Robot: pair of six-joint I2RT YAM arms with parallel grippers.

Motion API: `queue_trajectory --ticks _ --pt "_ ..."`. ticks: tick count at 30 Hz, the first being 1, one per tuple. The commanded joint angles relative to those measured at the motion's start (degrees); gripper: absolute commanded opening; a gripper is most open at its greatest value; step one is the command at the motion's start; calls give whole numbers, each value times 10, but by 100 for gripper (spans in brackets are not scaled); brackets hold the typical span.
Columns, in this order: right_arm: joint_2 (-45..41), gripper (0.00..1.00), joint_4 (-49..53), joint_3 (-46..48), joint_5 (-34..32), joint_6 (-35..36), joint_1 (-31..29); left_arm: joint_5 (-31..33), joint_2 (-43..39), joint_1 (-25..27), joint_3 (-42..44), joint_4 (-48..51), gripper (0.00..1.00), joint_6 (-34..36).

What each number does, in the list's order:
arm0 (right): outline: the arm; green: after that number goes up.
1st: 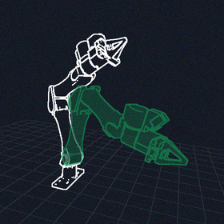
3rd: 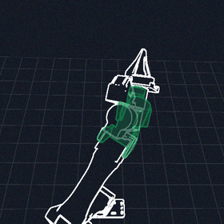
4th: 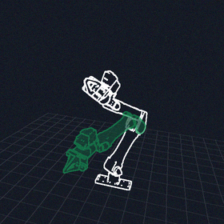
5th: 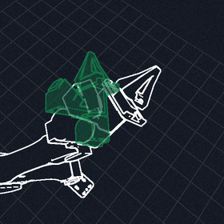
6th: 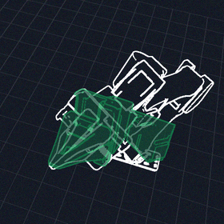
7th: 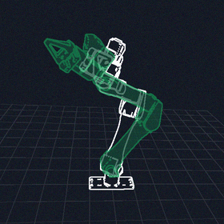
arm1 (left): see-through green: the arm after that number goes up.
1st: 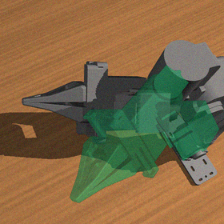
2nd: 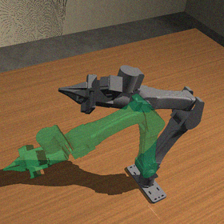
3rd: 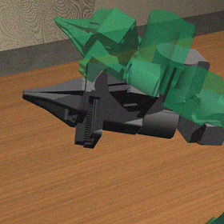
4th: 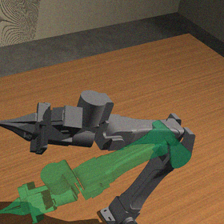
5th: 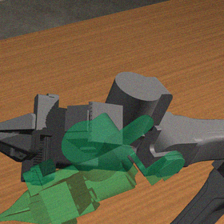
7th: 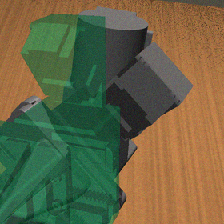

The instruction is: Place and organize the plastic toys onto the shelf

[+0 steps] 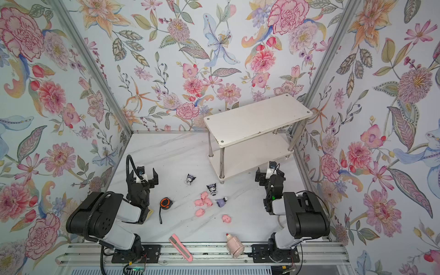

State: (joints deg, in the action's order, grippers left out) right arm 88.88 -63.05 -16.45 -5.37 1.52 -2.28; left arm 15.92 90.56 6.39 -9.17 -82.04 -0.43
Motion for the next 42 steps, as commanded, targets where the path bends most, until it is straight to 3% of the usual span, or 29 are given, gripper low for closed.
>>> queue_trajectory --ticks 1,29,33,37,39,42 --pt "-1 99 4 -7 11 3 5 14 2 -1 -9 -4 99 7" --pt "-6 99 -6 0 7 2 6 18 1 1 -9 -17 99 12" --pt "-100 99 40 15 -51 17 -22 98 -64 30 15 -22 99 24" --pt "-213 99 145 2 -99 -2 -40 244 -164 61 -8 67 99 11" --pt "-262 99 209 -3 -128 -25 -52 338 -208 67 -32 132 99 -62" --pt "-317 99 323 -18 -158 -92 -61 436 -301 67 -65 352 99 -267"
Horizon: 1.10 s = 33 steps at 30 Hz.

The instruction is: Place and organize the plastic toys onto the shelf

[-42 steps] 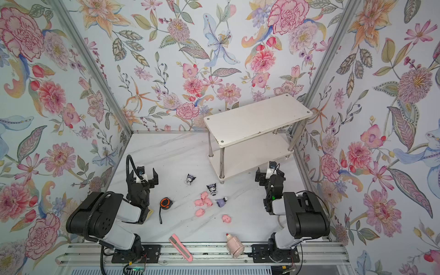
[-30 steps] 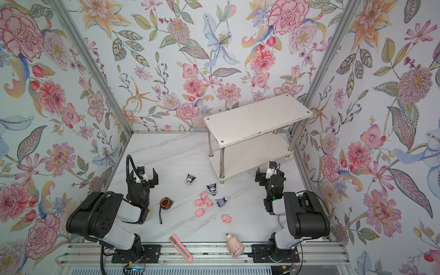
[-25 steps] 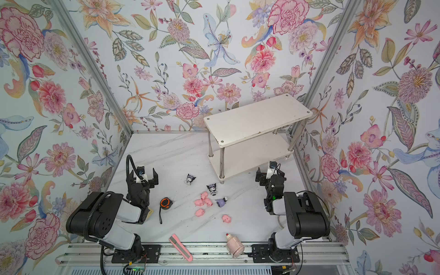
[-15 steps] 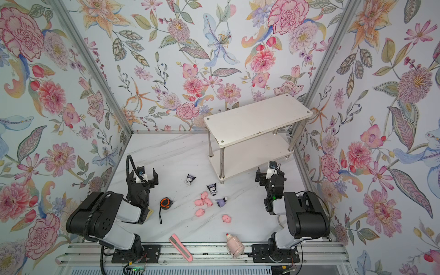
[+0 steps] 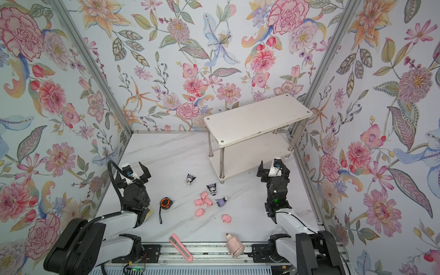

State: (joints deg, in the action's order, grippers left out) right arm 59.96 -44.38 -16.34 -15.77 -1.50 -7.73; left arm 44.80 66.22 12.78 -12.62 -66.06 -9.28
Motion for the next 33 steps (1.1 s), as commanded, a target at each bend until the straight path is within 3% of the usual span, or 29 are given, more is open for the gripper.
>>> queue_trajectory --ticks 1,3,6,8,12,15,17,23,25,33 --pt "-37 99 194 -35 -75 -86 -8 152 -95 1 -34 267 99 -243" --pt "-55 99 264 -55 -71 -92 -12 114 -156 -11 -3 259 99 -261" --pt "-91 99 310 -64 -52 -83 -28 6 -199 -18 10 218 99 -185" --pt "-116 81 321 -66 -19 -80 -33 -65 -185 -15 -46 315 99 -187" --pt "-148 44 323 -73 37 -92 -33 -188 -129 39 -102 360 96 -181" --pt "-146 30 334 -90 74 -100 -34 -268 -101 92 -131 365 86 -145" --pt "-134 24 352 -106 83 -104 -36 -301 -82 131 -152 372 85 -124" --pt "-119 21 372 -121 74 -140 -37 -327 15 253 -236 386 90 -62" --pt "-116 21 392 -130 57 -155 -35 -345 53 285 -264 376 99 -47" --pt "-112 22 437 -144 86 -183 3 -399 197 351 -379 340 96 -23"
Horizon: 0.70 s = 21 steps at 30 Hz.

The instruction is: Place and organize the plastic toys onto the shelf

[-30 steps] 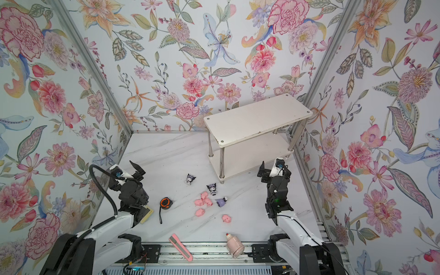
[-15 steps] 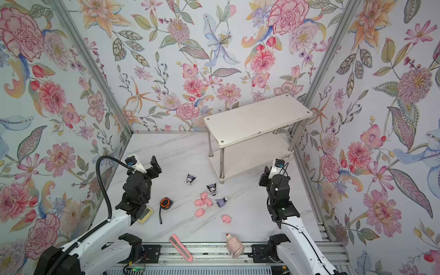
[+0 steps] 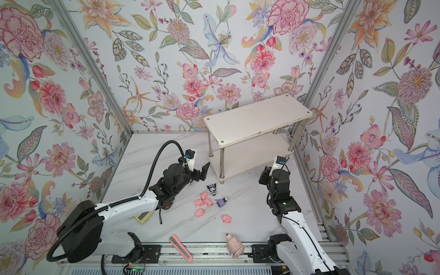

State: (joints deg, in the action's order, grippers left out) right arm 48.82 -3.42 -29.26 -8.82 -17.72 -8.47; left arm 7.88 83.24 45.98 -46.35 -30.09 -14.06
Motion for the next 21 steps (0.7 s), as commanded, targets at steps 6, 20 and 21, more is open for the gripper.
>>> queue_trajectory --ticks 6,20,21 --pt "1 24 29 -10 40 -26 28 -41 117 49 -119 -24 93 32" --pt "21 30 29 -13 54 -12 43 28 195 52 -224 -3 20 63" --pt "20 30 30 -12 54 -11 43 41 197 51 -230 1 15 66"
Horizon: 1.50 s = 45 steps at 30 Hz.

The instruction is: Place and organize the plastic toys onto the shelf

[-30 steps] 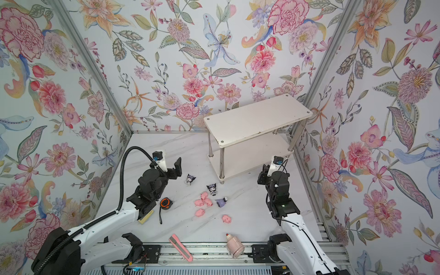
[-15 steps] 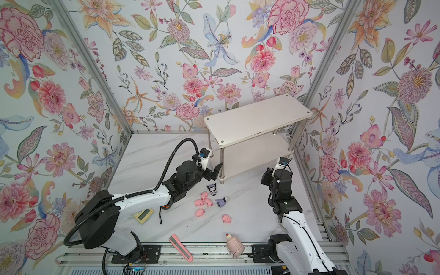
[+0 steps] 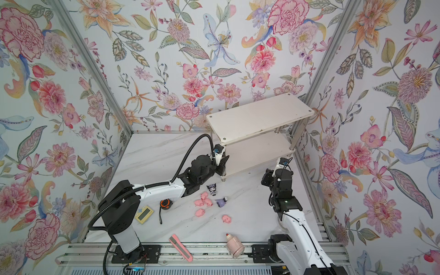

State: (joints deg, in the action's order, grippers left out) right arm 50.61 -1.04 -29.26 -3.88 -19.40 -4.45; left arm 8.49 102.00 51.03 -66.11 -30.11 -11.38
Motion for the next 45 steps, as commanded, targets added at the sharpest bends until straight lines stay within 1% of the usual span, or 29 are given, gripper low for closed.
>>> queue_trajectory --ticks 1,4,10,18,24,30,31,33,34,37,40,42,45 --pt "2 31 7 -12 6 7 5 41 13 -4 -38 5 13 41" --pt "-3 31 11 -9 7 10 7 47 15 -22 -49 17 8 40" --pt "-14 31 21 -9 6 14 8 54 -8 -77 -32 9 9 21" --pt "-3 31 18 -8 20 4 8 64 -50 -188 -9 -5 9 19" --pt "3 31 16 -6 21 0 6 44 -77 -276 6 -4 8 -5" --pt "-6 31 9 -1 -10 12 7 46 -120 -327 41 0 8 -4" --pt "-7 31 3 0 -12 17 7 46 -120 -332 45 2 9 -4" --pt "-8 32 -22 5 -1 33 6 46 -151 -342 56 1 9 -2" --pt "-6 33 -38 7 9 44 6 47 -155 -345 60 2 9 -2" --pt "16 47 -105 10 57 78 6 42 -168 -350 72 -2 10 -7" --pt "62 56 -159 -11 103 98 3 33 -168 -351 71 2 10 -9" --pt "107 57 -194 -34 123 114 -1 32 -168 -350 71 4 10 -13" --pt "173 59 -222 -80 139 133 -9 29 -167 -351 74 4 10 -15"
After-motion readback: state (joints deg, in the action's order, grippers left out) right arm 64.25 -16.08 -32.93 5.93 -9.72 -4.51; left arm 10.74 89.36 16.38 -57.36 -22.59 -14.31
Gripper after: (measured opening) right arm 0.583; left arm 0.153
